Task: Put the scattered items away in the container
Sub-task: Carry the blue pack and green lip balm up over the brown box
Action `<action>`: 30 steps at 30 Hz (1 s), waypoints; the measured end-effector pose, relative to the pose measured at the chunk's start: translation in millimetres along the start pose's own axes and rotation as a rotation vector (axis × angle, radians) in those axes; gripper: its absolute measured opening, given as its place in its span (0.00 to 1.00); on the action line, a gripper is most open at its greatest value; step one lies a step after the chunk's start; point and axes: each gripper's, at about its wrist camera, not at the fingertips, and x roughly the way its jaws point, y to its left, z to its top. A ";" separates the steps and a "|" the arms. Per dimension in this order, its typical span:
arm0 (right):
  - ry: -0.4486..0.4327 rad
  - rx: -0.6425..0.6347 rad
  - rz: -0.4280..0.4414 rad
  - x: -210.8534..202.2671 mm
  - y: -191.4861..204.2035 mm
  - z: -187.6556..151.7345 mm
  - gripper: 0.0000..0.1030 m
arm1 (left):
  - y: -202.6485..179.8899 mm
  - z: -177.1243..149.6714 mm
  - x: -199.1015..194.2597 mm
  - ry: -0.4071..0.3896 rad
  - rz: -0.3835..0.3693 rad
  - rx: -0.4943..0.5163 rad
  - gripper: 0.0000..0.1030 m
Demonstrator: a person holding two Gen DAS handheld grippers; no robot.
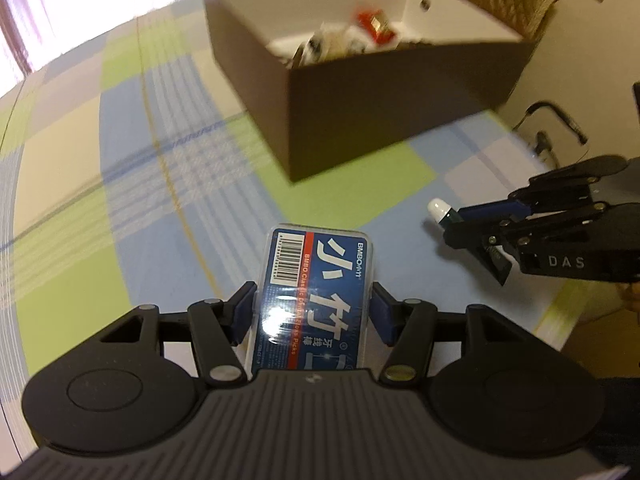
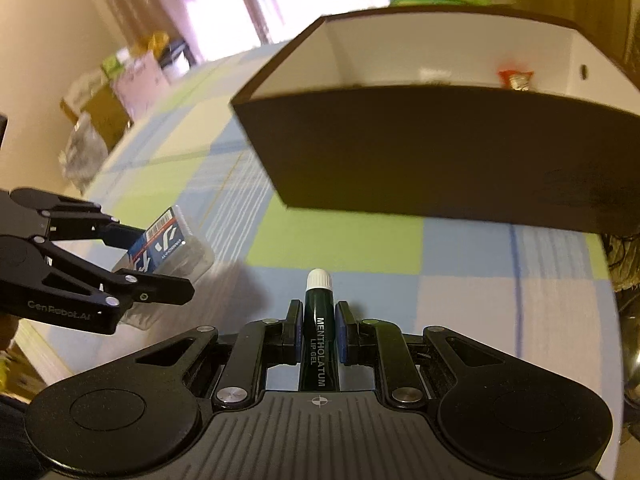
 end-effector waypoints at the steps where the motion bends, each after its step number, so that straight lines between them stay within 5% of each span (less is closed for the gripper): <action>1: -0.012 0.010 0.011 -6.7 -4.5 2.1 0.18 | -2.9 4.7 -4.6 -0.014 -0.004 0.001 0.53; 12: -0.192 0.039 0.106 -76.6 -41.7 52.2 0.18 | -23.4 69.3 -52.8 -0.184 -0.022 0.025 0.53; 22: -0.344 -0.052 0.054 -105.1 -86.8 128.8 0.18 | -23.0 150.3 -46.5 -0.271 -0.022 0.035 0.53; 30: -0.275 -0.103 0.027 -69.7 -121.1 168.4 0.18 | -8.6 194.2 -9.2 -0.224 -0.030 0.016 0.53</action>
